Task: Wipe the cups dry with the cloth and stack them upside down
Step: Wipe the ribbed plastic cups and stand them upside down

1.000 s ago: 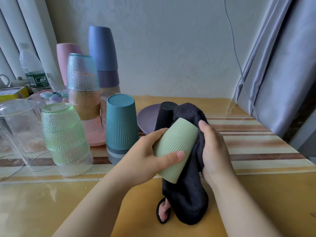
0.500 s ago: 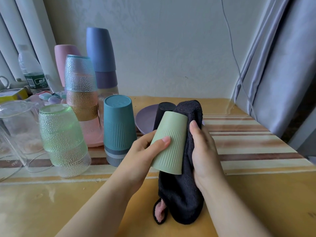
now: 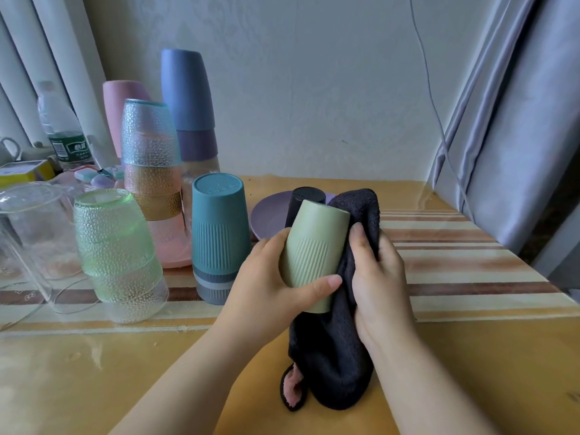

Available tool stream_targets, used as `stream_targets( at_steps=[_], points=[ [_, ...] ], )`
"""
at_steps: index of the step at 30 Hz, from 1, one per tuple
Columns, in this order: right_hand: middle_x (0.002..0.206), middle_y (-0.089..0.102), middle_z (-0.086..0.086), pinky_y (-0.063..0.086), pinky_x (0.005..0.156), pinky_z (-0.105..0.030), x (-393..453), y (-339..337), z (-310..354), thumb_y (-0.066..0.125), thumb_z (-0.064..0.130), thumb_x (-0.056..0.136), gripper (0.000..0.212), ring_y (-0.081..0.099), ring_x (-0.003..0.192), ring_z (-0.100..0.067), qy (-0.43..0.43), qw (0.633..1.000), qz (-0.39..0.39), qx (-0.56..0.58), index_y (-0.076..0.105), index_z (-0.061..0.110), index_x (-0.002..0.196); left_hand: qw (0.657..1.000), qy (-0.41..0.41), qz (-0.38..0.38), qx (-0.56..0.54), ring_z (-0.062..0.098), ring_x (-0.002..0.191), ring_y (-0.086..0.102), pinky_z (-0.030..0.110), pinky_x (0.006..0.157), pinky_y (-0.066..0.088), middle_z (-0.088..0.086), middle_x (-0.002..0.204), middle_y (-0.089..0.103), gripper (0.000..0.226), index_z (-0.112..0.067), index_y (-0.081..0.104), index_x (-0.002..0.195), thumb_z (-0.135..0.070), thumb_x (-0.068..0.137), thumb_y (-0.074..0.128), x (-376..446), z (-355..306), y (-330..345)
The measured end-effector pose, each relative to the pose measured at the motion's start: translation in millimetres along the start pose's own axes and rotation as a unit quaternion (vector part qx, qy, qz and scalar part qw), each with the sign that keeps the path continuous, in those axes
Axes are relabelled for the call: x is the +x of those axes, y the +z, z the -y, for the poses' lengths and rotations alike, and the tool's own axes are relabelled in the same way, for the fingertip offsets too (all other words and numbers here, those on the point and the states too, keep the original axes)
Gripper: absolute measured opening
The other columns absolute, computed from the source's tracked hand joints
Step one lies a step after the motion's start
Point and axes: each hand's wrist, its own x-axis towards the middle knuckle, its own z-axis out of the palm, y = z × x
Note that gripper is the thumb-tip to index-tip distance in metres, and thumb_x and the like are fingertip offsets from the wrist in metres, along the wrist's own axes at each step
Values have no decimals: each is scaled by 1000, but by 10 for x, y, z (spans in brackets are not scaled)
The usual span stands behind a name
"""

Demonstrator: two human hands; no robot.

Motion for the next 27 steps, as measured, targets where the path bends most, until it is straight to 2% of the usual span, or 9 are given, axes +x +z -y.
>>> stream_targets(
  at_steps=[3,5,7,10,14,17,21,24,27],
  points=[
    [99,73,-3,48,93,-55,18,-1,-30,51,31,94,19,66,100,-25,28,999,32,-9,70,29,92,997,31,-51,-42,-2,102,55,35,89,53,-21,104,57,61,-63,46,111,-70,56,70,-10,-9,-21],
    [101,73,-1,49,93,-52,29,-10,-60,51,33,94,19,66,100,-23,43,997,59,-41,69,29,98,994,56,-87,-44,-5,106,53,29,91,50,-25,106,54,60,-66,42,111,-68,57,69,-14,-59,-71],
    [101,72,4,50,93,-48,23,-13,-82,51,37,94,20,67,99,-19,55,992,84,-78,68,29,102,988,85,-127,-33,-3,111,51,26,94,46,-25,110,53,70,-55,43,122,-66,58,68,-28,-123,-127],
    [96,73,9,52,90,-44,7,-11,-69,51,36,94,17,69,93,-12,56,989,95,-102,67,29,99,974,104,-193,-51,9,113,56,38,94,49,-13,115,57,81,-29,51,130,-61,59,72,-15,-241,-214],
    [94,73,8,53,86,-41,-18,-6,-50,51,33,94,16,69,90,-14,47,989,96,-99,67,29,97,952,105,-286,-27,11,113,55,35,97,47,-11,119,59,82,-25,49,132,-59,61,70,78,-438,-425],
    [97,71,10,52,90,-45,-24,4,-69,53,36,93,16,66,95,-14,43,989,90,-109,65,30,99,937,114,-330,-24,11,103,58,34,88,51,-10,109,62,75,-21,52,128,-53,64,74,126,-549,-678],
    [88,71,13,53,86,-41,-36,22,-79,54,35,92,12,66,89,-12,42,989,85,-115,65,32,89,948,73,-310,4,1,87,60,32,81,55,-17,94,61,58,-26,54,115,-44,65,77,223,-523,-933],
    [83,71,13,53,84,-39,-41,23,-68,53,34,92,14,67,87,-12,43,989,83,-112,65,31,86,961,11,-274,21,18,99,63,46,85,55,-3,103,65,64,-30,54,109,-57,56,76,303,-316,-961],
    [86,72,12,53,85,-40,-35,19,-64,53,34,93,15,67,89,-13,39,990,79,-110,66,32,85,969,-40,-243,32,24,110,58,48,92,52,2,113,61,70,-29,51,111,-58,54,79,301,-129,-887]
  ],
)
